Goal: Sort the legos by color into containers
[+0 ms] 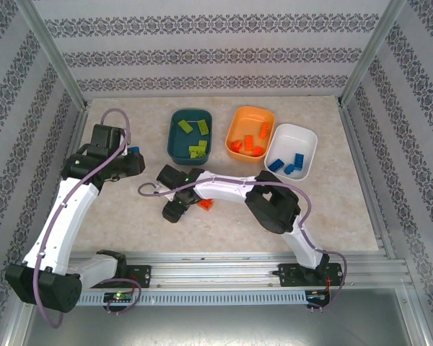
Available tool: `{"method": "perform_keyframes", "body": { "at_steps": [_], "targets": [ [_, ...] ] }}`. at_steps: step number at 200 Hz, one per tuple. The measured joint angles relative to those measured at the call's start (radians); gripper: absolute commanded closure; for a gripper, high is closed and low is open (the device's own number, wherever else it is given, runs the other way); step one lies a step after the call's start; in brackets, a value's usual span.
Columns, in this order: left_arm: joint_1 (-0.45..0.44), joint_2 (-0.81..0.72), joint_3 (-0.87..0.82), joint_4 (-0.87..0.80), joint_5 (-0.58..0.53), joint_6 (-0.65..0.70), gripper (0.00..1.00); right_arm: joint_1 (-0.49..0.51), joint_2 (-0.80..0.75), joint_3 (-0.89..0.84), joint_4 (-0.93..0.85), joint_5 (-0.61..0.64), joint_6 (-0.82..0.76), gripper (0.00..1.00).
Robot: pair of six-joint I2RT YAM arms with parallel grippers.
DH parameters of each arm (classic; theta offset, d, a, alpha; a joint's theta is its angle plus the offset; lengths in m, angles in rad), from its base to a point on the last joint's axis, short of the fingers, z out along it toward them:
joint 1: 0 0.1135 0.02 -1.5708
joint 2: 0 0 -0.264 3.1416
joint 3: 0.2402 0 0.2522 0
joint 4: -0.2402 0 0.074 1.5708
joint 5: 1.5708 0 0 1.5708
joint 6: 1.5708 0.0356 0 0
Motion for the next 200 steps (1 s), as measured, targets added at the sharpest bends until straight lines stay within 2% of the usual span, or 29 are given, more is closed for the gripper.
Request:
{"method": "perform_keyframes", "body": {
  "at_steps": [23,45,50,75,97,116,144,169,200],
  "targets": [
    [0.020,-0.008,-0.020,0.000,0.026,0.001,0.73,-0.014,0.002,0.014,-0.019,-0.010,-0.027,0.44],
    [0.026,-0.007,-0.030,0.002,0.050,0.001,0.73,-0.027,0.005,0.014,-0.024,-0.008,-0.035,0.68],
    [0.026,-0.007,-0.032,0.003,0.055,0.001,0.73,-0.031,0.005,0.013,-0.024,-0.008,-0.030,0.71],
    [0.026,-0.007,-0.045,0.006,0.087,0.000,0.73,-0.045,-0.006,-0.010,0.017,-0.017,-0.014,0.72],
    [0.026,-0.005,-0.057,0.013,0.118,-0.001,0.73,-0.060,-0.069,-0.103,0.070,-0.027,0.021,0.74],
    [0.014,0.002,-0.060,0.031,0.140,-0.012,0.73,-0.101,-0.176,-0.229,0.129,-0.052,0.077,0.74],
    [-0.034,0.031,-0.058,0.109,0.177,-0.057,0.73,-0.231,-0.399,-0.395,0.211,-0.087,0.172,0.73],
    [-0.156,0.150,0.004,0.195,0.184,-0.107,0.73,-0.365,-0.610,-0.496,0.249,-0.075,0.239,0.72],
    [-0.336,0.420,0.195,0.340,0.203,-0.149,0.74,-0.535,-0.824,-0.608,0.232,-0.015,0.290,0.71]
  ]
}}
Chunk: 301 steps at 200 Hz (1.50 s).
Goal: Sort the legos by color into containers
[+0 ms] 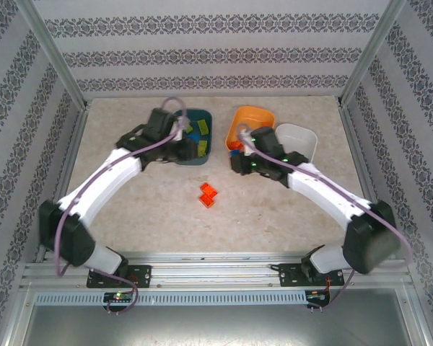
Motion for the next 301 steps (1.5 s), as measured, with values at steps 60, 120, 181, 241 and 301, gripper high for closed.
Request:
{"method": "perform_keyframes", "body": {
  "at_steps": [60,120,181,241,301],
  "targets": [
    [-0.142,0.499,0.459,0.106,0.073,-0.037,0.74,-0.340,-0.057,-0.113,-0.053,0.076,0.063,0.68],
    [-0.238,0.953,1.069,0.027,0.162,-0.042,0.73,-0.485,-0.023,-0.134,-0.010,0.076,0.113,0.36],
    [-0.261,1.135,1.229,0.008,0.246,-0.116,0.53,-0.484,-0.269,-0.172,-0.019,0.094,0.119,0.35],
    [-0.261,1.151,1.239,0.036,0.310,-0.162,0.22,-0.430,-0.350,-0.199,-0.064,0.091,0.118,0.35],
    [-0.255,0.789,0.880,-0.187,-0.019,-0.015,0.19,-0.221,-0.396,-0.199,-0.137,0.077,0.097,0.34]
  ]
}}
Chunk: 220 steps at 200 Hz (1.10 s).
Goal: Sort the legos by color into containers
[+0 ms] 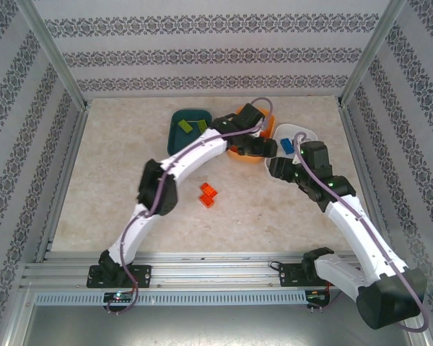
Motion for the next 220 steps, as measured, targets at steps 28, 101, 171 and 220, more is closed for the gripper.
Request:
{"method": "perform_keyframes", "body": {
  "at_steps": [28,101,171,220],
  "targets": [
    [0.053,-0.410,-0.395,0.002,-0.146,0.037,0.19,0.141,-0.015,-0.002,0.002,-0.015,-0.009,0.33],
    [0.225,-0.945,-1.129,0.050,-0.240,0.032,0.17,0.470,0.481,0.108,0.029,-0.045,-0.089,0.26],
    [0.225,-1.153,-1.417,0.117,-0.190,-0.057,0.16,0.503,0.773,0.302,0.006,-0.035,-0.142,0.24],
    [0.225,-1.176,-1.492,0.167,-0.157,-0.103,0.16,0.505,0.861,0.412,-0.029,-0.031,-0.148,0.24]
  ]
}}
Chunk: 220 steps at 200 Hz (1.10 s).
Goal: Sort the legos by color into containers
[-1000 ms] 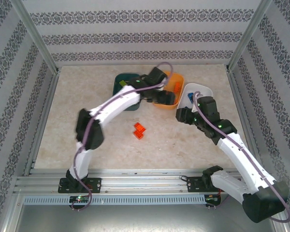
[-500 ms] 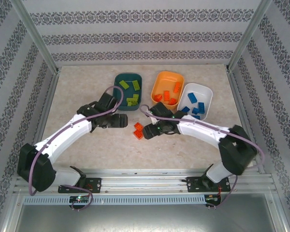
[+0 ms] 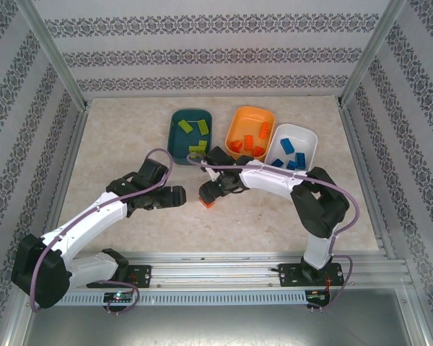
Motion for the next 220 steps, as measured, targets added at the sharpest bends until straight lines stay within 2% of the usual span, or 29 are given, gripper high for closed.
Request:
{"method": "perform_keyframes", "body": {
  "at_steps": [82,118,178,220],
  "targets": [
    [0.019,-0.041,-0.014,0.006,-0.004,0.000,0.16,-0.011,0.171,0.176,-0.063,0.024,0.000,0.30],
    [0.038,-0.077,-0.043,0.004,-0.003,0.001,0.16,-0.018,0.222,0.222,-0.079,0.034,0.003,0.38],
    [0.057,-0.094,-0.045,0.003,0.001,0.010,0.16,-0.084,0.225,0.202,-0.078,0.066,0.034,0.52],
    [0.059,-0.068,-0.045,0.008,0.022,0.011,0.16,-0.095,0.183,0.135,-0.042,0.068,0.047,0.52]
  ]
}}
